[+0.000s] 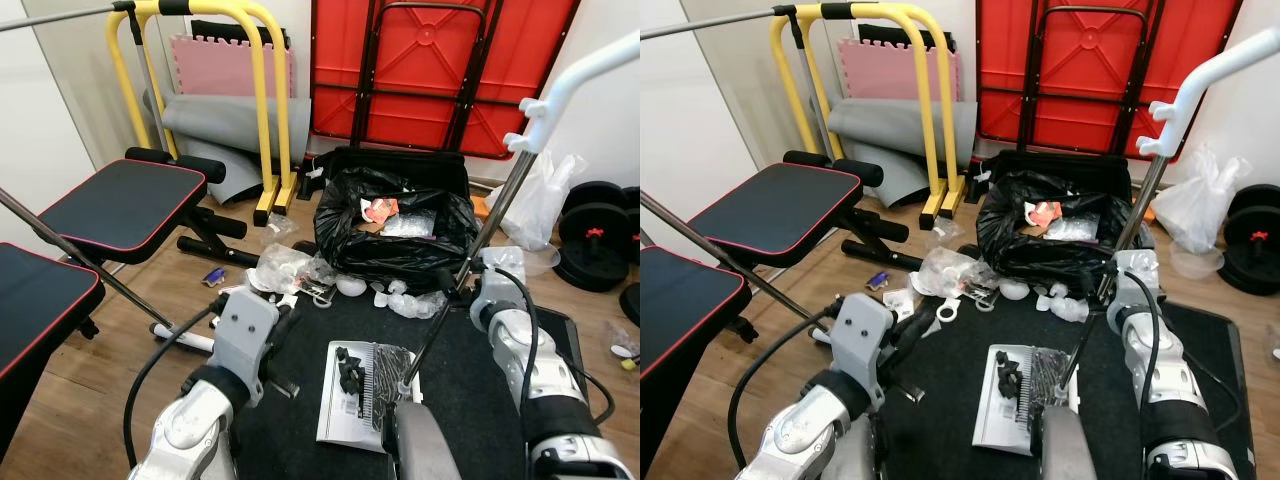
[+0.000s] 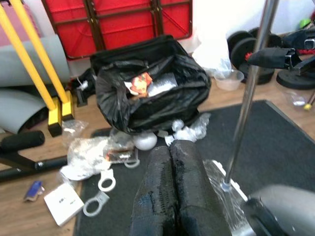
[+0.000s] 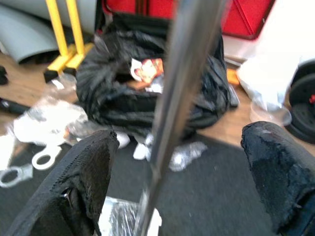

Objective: Sweep floor

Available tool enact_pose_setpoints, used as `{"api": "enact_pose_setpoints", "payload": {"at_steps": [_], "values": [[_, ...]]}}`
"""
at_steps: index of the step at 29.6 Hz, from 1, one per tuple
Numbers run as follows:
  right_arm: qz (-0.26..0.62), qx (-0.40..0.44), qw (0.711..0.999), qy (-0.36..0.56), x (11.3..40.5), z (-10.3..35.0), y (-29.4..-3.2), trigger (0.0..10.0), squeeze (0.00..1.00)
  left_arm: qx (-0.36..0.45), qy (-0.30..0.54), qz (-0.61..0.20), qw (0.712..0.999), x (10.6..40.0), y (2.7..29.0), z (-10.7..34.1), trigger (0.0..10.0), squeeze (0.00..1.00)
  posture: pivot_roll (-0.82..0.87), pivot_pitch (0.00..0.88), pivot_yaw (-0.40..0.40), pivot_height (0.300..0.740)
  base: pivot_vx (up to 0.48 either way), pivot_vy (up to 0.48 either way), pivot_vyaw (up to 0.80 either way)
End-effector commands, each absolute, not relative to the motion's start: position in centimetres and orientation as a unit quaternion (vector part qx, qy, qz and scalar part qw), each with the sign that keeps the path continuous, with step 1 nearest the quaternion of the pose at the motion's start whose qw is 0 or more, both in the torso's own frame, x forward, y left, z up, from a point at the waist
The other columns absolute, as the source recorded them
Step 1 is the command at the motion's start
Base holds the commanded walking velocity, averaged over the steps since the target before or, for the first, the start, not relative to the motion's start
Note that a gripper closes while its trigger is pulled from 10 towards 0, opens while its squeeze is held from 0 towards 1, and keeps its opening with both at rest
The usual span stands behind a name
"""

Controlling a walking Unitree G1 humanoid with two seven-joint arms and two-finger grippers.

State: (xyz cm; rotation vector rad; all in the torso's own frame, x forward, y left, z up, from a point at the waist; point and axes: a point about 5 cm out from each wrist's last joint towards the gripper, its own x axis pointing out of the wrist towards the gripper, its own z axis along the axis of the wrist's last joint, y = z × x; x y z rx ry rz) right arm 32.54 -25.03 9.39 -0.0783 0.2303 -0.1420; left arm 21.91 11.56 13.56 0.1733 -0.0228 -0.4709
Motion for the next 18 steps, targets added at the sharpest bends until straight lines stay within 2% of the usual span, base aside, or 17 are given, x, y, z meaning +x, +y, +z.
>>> {"api": "enact_pose_setpoints", "payload": {"at_steps": [1,11,15,18], "values": [[-0.078,-0.039,0.99,0.109,32.8,9.6,-25.3,10.0,0.0,0.082,-0.017,-0.247,0.966,21.6,11.2,13.8,10.0,0.0,-0.04,0.0,-0.069,0.44,0.0,0.0,0.0],[-0.063,-0.035,0.992,0.101,33.8,9.7,-24.8,10.0,0.0,0.077,-0.018,-0.253,0.964,21.1,11.1,14.0,10.0,0.0,-0.03,0.0,-0.055,0.41,0.0,0.0,0.0],[-0.029,-0.012,0.996,0.089,34.7,10.4,-24.0,10.0,0.0,0.074,-0.018,-0.255,0.964,20.8,11.1,14.0,10.0,0.0,-0.03,0.007,-0.049,0.406,0.0,0.0,0.0],[0.026,-0.004,0.996,0.082,35.8,11.2,-22.2,10.0,0.0,0.071,-0.017,-0.259,0.963,20.5,10.9,14.1,10.0,0.0,-0.02,0.02,-0.049,0.406,0.0,0.0,0.0]]}}
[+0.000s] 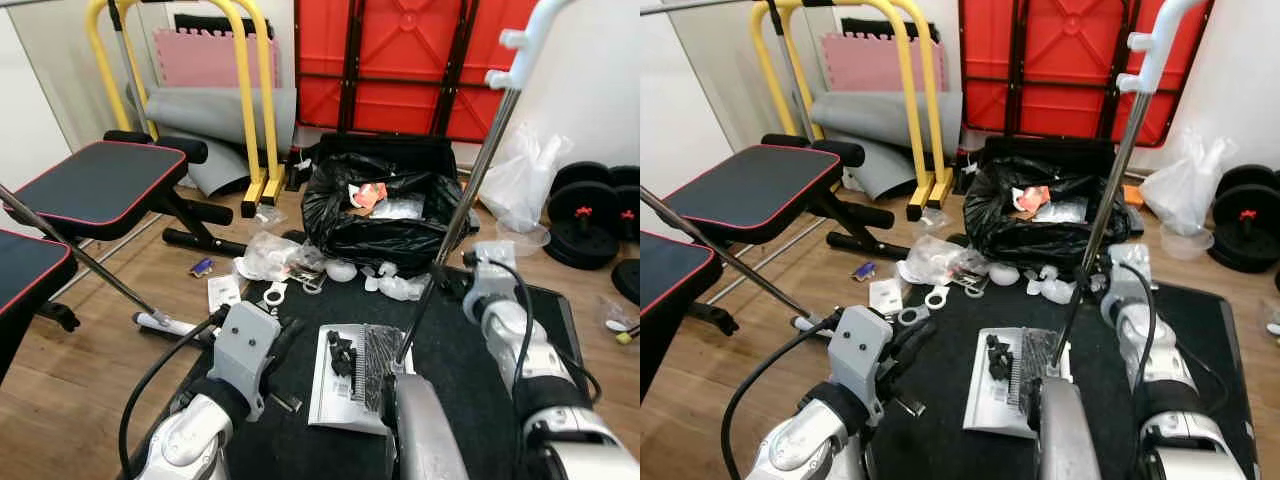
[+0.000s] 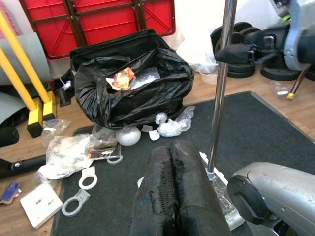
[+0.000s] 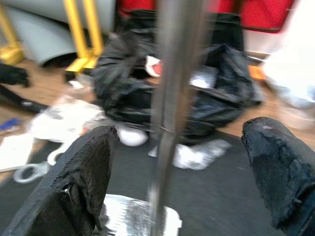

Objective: Sweep floor

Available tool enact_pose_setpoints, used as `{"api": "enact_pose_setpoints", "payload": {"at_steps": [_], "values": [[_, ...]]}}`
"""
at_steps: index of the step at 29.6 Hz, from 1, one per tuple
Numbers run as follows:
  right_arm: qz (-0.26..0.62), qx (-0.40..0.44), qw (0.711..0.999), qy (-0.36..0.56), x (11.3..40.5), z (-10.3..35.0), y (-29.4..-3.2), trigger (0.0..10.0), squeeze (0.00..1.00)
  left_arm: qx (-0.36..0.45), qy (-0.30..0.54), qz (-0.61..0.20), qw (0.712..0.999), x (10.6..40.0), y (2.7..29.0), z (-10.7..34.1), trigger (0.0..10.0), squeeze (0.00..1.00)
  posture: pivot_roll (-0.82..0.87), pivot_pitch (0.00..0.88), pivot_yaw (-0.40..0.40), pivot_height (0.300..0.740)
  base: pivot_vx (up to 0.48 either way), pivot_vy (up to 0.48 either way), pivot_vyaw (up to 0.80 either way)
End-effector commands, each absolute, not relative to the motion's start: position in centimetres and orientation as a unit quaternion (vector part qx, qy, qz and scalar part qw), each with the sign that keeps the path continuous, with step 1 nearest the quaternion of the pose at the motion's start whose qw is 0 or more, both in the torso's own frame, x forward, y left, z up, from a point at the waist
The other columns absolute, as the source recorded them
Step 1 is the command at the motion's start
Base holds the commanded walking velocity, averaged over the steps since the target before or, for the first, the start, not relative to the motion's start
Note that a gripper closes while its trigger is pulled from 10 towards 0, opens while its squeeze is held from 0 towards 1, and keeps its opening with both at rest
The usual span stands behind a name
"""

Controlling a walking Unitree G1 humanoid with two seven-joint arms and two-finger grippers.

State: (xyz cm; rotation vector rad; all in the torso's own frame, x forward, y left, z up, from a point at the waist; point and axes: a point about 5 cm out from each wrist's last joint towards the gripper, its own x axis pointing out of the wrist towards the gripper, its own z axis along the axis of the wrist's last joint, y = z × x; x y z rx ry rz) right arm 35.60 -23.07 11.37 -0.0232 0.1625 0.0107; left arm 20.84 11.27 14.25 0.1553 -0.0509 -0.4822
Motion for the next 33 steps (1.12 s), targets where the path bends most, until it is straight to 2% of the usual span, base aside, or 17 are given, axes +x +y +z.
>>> {"api": "enact_pose_setpoints", "payload": {"at_steps": [1,9,22,23,26,27,33], "values": [[0.026,-0.004,0.996,0.082,35.8,11.2,-22.2,10.0,0.0,0.071,-0.017,-0.259,0.963,20.5,10.9,14.1,10.0,0.0,-0.02,0.02,-0.049,0.406,0.0,0.0,0.0],[0.008,-0.03,0.996,0.089,36.6,11.3,-21.4,10.0,0.0,0.066,-0.015,-0.257,0.964,20.2,10.9,14.3,10.0,0.0,0.0,0.034,-0.051,0.406,0.0,0.0,0.0],[-0.026,-0.025,0.996,0.077,37.1,11.9,-21.8,10.0,0.0,0.064,-0.014,-0.257,0.964,20.2,10.8,14.3,10.0,0.0,0.0,0.037,-0.053,0.406,0.0,0.0,0.0],[-0.024,-0.016,0.997,0.068,37.2,12.2,-21.9,4.1,0.0,0.064,-0.014,-0.257,0.964,20.2,10.8,14.4,10.0,0.0,0.0,0.036,-0.054,0.406,0.0,0.0,0.0],[-0.024,-0.016,0.997,0.068,37.2,12.2,-21.9,4.1,0.0,0.064,-0.014,-0.257,0.964,20.2,10.8,14.4,10.0,0.0,0.0,0.036,-0.054,0.406,0.0,0.0,0.0],[-0.024,-0.008,0.998,0.062,37.3,12.4,-21.9,0.0,0.0,0.063,-0.014,-0.257,0.964,20.2,10.8,14.4,10.0,0.0,0.0,0.035,-0.056,0.406,0.0,0.0,0.0],[-0.031,-0.005,0.998,0.062,37.1,12.2,-22.3,0.0,0.0,0.058,-0.013,-0.255,0.965,20.3,10.8,14.4,10.0,0.0,0.0,0.035,-0.058,0.406,0.0,0.0,0.0]]}}
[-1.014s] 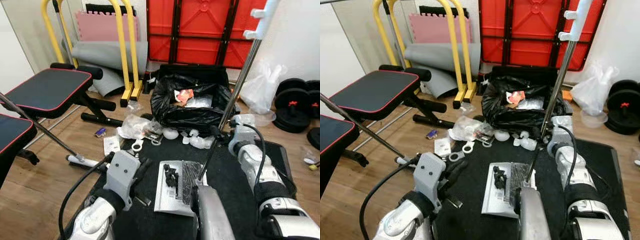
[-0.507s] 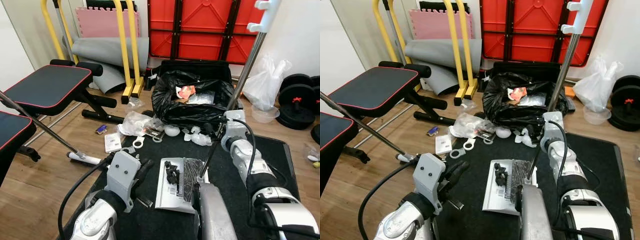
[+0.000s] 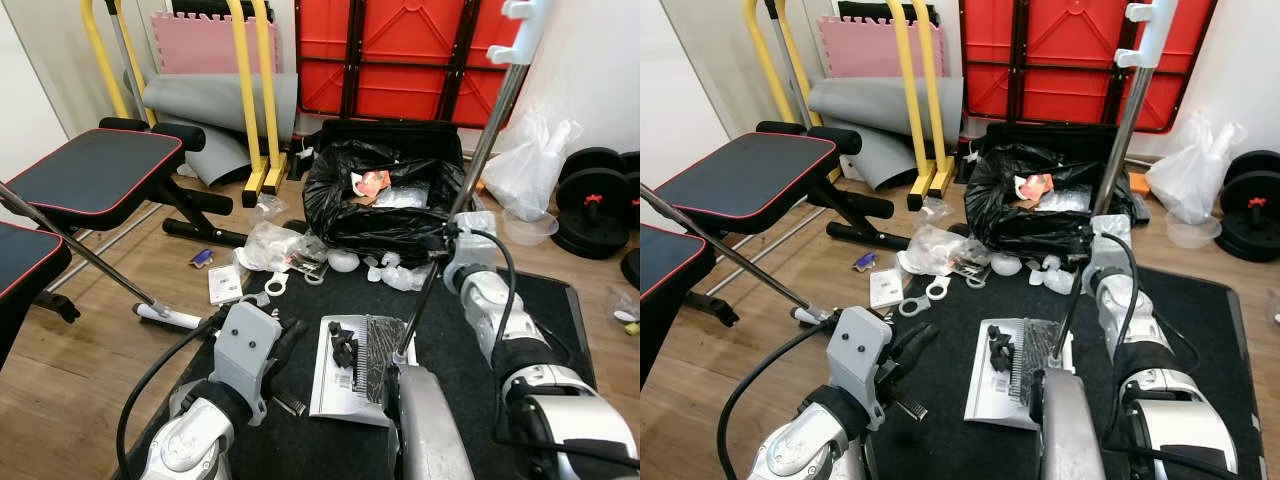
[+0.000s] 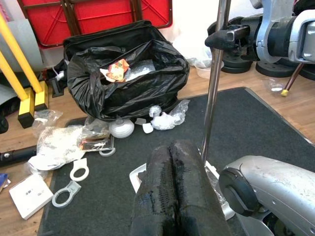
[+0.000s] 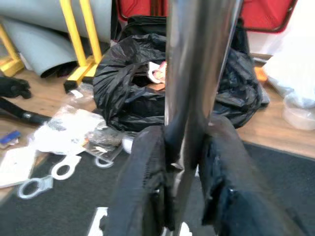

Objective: Sweep floor

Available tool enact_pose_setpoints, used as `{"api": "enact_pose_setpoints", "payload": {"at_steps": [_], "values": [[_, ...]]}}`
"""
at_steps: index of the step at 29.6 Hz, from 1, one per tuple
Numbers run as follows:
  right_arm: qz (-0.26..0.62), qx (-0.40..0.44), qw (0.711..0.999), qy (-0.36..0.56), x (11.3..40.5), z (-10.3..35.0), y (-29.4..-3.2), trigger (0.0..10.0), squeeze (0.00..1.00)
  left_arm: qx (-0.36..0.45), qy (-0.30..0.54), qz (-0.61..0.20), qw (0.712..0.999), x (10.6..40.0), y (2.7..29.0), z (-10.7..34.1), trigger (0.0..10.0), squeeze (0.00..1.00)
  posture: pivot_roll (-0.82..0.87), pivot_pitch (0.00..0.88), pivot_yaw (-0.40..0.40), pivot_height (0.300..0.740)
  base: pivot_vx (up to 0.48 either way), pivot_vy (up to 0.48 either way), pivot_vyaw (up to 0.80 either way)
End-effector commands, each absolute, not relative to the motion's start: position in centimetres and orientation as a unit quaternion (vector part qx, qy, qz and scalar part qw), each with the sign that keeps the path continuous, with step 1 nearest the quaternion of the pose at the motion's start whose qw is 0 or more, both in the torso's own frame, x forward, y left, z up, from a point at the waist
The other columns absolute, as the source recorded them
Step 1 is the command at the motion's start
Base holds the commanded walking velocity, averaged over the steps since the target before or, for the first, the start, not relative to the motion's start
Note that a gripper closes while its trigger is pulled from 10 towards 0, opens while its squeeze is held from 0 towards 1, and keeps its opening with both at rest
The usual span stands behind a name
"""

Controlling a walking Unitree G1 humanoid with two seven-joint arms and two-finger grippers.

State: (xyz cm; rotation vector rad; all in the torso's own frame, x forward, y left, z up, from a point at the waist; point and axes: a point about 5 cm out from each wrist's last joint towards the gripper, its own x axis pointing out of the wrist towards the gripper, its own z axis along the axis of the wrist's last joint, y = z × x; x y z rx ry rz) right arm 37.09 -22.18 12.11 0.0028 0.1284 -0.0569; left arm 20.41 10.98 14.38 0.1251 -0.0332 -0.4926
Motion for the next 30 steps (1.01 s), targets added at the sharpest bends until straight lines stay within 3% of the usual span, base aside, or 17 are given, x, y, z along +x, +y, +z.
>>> {"api": "enact_pose_setpoints", "payload": {"at_steps": [1,12,13,14,15,18,19,20,21,22,23,27,28,29,30], "values": [[-0.031,-0.005,0.998,0.062,37.1,12.2,-22.3,0.0,0.0,0.058,-0.013,-0.255,0.965,20.3,10.8,14.4,10.0,0.0,0.0,0.035,-0.058,0.406,0.0,0.0,0.0],[-0.041,-0.016,0.997,0.062,36.8,11.8,-23.1,0.0,0.0,0.055,-0.012,-0.254,0.965,20.3,10.8,14.5,10.0,0.0,0.0,0.034,-0.058,0.406,0.0,0.0,0.0],[-0.036,-0.02,0.997,0.059,36.8,11.8,-23.1,10.0,0.0,0.055,-0.012,-0.254,0.965,20.3,10.8,14.5,10.0,0.0,0.0,0.035,-0.058,0.406,0.0,0.0,0.0],[-0.036,-0.02,0.997,0.059,36.8,11.8,-23.1,10.0,0.0,0.055,-0.012,-0.254,0.965,20.3,10.8,14.5,10.0,0.0,0.0,0.035,-0.058,0.406,0.0,0.0,0.0],[-0.038,-0.004,0.998,0.043,36.9,12.4,-23.2,10.0,1.0,0.055,-0.013,-0.254,0.965,20.4,10.7,14.5,10.0,0.0,0.0,0.036,-0.057,0.406,0.0,0.0,0.0],[-0.04,0.015,0.999,0.027,37.3,13.1,-23.1,10.0,1.0,0.055,-0.013,-0.255,0.965,20.3,10.8,14.5,10.0,0.0,0.0,0.038,-0.054,0.406,0.0,0.0,0.0],[-0.036,0.021,0.999,0.019,37.5,13.5,-22.9,10.0,0.9,0.055,-0.013,-0.255,0.965,20.3,10.8,14.6,10.0,0.0,0.0,0.038,-0.054,0.406,0.0,0.0,0.0],[-0.036,0.021,0.999,0.019,37.5,13.5,-22.9,10.0,0.9,0.055,-0.013,-0.255,0.965,20.3,10.8,14.6,10.0,0.0,0.0,0.038,-0.054,0.406,0.0,0.0,0.0],[-0.032,0.024,0.999,0.014,37.6,13.8,-22.8,10.0,0.29,0.055,-0.013,-0.256,0.965,20.3,10.7,14.6,10.0,0.0,0.0,0.038,-0.054,0.406,0.0,0.0,0.0],[-0.032,0.024,0.999,0.014,37.6,13.8,-22.8,10.0,0.29,0.055,-0.013,-0.256,0.965,20.3,10.7,14.6,10.0,0.0,0.0,0.038,-0.054,0.406,0.0,0.0,0.0],[-0.03,0.028,0.999,0.008,37.9,14.2,-22.7,10.0,0.03,0.055,-0.013,-0.257,0.965,20.3,10.7,14.6,10.0,0.0,0.0,0.04,-0.053,0.406,0.0,0.0,0.0],[-0.03,0.033,0.999,0.001,38.3,14.9,-22.4,10.0,0.0,0.054,-0.013,-0.258,0.965,20.2,10.7,14.6,10.0,0.0,0.0,0.043,-0.053,0.406,0.0,0.0,0.0],[-0.031,0.031,0.999,0.003,38.4,14.9,-22.3,3.5,0.0,0.054,-0.013,-0.258,0.965,20.1,10.7,14.6,10.0,0.0,0.0,0.043,-0.055,0.406,0.0,0.0,0.0],[-0.031,0.031,0.999,0.003,38.4,14.9,-22.3,3.5,0.0,0.054,-0.013,-0.258,0.965,20.1,10.7,14.6,10.0,0.0,0.0,0.043,-0.055,0.406,0.0,0.0,0.0],[-0.032,0.029,0.999,0.007,38.4,14.8,-22.3,0.0,0.0,0.054,-0.013,-0.258,0.965,20.1,10.7,14.6,10.0,0.0,0.0,0.044,-0.057,0.406,0.0,0.0,0.0]]}}
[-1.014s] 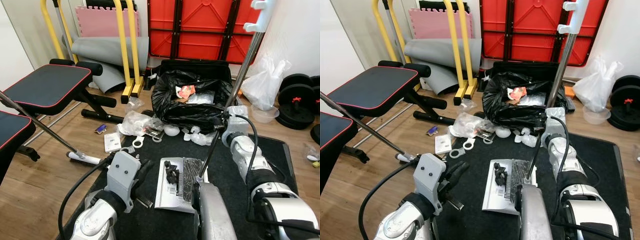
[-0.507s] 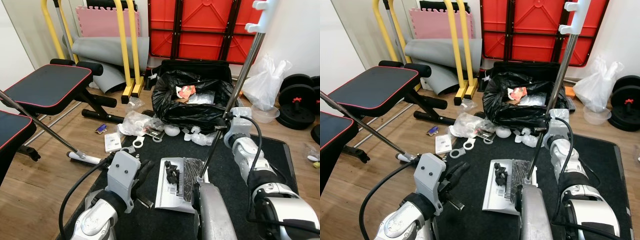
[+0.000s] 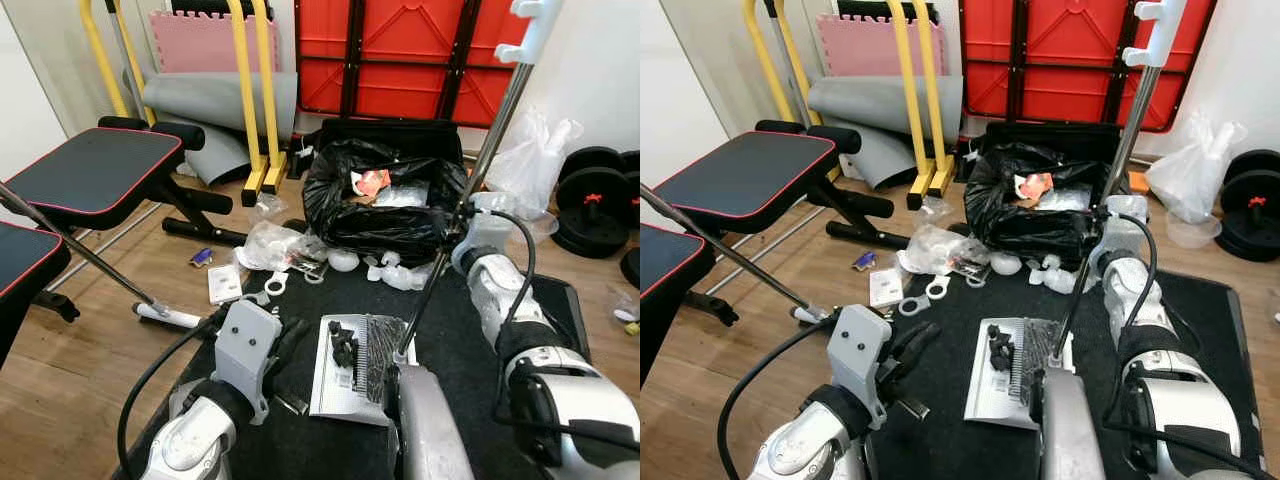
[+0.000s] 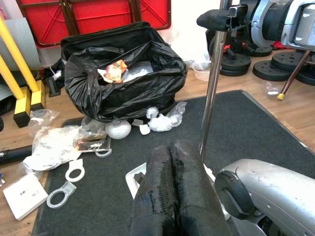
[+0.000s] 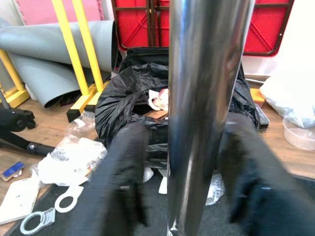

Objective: Sweep floor

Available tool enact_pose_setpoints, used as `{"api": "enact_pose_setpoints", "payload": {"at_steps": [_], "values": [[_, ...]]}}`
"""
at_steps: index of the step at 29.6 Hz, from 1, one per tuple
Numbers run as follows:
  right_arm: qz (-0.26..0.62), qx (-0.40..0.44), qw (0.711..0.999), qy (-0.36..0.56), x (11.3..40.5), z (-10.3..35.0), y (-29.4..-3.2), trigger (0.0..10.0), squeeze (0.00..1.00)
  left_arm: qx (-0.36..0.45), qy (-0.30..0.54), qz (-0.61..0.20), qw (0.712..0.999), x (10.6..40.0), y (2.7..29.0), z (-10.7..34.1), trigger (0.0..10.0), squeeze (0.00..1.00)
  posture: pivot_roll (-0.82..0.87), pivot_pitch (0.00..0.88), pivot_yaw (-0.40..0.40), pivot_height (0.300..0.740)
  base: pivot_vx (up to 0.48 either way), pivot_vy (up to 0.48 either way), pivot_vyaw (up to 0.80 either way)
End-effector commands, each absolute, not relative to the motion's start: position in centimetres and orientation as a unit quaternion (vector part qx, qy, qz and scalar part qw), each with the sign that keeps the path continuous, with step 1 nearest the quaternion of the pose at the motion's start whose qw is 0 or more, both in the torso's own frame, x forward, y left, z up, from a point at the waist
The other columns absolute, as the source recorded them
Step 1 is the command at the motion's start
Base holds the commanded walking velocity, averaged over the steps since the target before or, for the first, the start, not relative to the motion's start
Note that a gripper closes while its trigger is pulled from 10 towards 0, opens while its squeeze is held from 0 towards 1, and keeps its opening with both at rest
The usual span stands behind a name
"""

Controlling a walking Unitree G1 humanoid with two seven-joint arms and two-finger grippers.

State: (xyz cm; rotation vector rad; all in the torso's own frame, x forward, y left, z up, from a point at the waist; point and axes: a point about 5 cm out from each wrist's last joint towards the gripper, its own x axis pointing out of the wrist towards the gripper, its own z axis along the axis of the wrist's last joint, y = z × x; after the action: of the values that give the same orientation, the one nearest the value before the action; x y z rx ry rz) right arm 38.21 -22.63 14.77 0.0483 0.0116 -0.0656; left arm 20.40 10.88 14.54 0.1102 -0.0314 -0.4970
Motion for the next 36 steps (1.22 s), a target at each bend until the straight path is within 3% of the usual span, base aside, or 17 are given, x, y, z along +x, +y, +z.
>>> {"api": "enact_pose_setpoints", "payload": {"at_steps": [1,17,25,26,27,36], "values": [[-0.032,0.029,0.999,0.007,38.4,14.8,-22.3,0.0,0.0,0.054,-0.013,-0.258,0.965,20.1,10.7,14.6,10.0,0.0,0.0,0.044,-0.057,0.406,0.0,0.0,0.0],[-0.058,0.043,0.997,0.031,37.8,13.5,-23.1,0.0,0.0,0.052,-0.012,-0.259,0.964,20.2,10.6,14.6,10.0,0.0,-0.01,0.04,-0.058,0.406,0.0,0.0,0.0],[-0.069,0.189,0.979,0.005,38.3,14.7,-23.6,0.0,0.0,0.053,-0.012,-0.258,0.965,20.4,10.6,14.4,10.0,0.0,-0.02,0.028,-0.06,0.406,0.0,0.0,0.0],[-0.073,0.186,0.98,0.013,38.4,14.9,-23.6,4.3,0.0,0.054,-0.012,-0.258,0.964,20.4,10.6,14.4,10.0,0.0,-0.02,0.023,-0.06,0.406,0.0,0.0,0.0],[-0.075,0.18,0.981,0.019,38.5,15.0,-23.7,10.0,0.0,0.054,-0.013,-0.258,0.964,20.5,10.6,14.4,10.0,0.0,-0.02,0.023,-0.06,0.406,0.0,0.0,0.0],[-0.031,0.242,0.969,-0.04,39.1,17.9,-24.0,10.0,0.0,0.057,-0.014,-0.259,0.964,20.8,10.6,14.2,10.0,0.0,-0.03,0.002,-0.062,0.426,0.0,0.0,0.0]]}}
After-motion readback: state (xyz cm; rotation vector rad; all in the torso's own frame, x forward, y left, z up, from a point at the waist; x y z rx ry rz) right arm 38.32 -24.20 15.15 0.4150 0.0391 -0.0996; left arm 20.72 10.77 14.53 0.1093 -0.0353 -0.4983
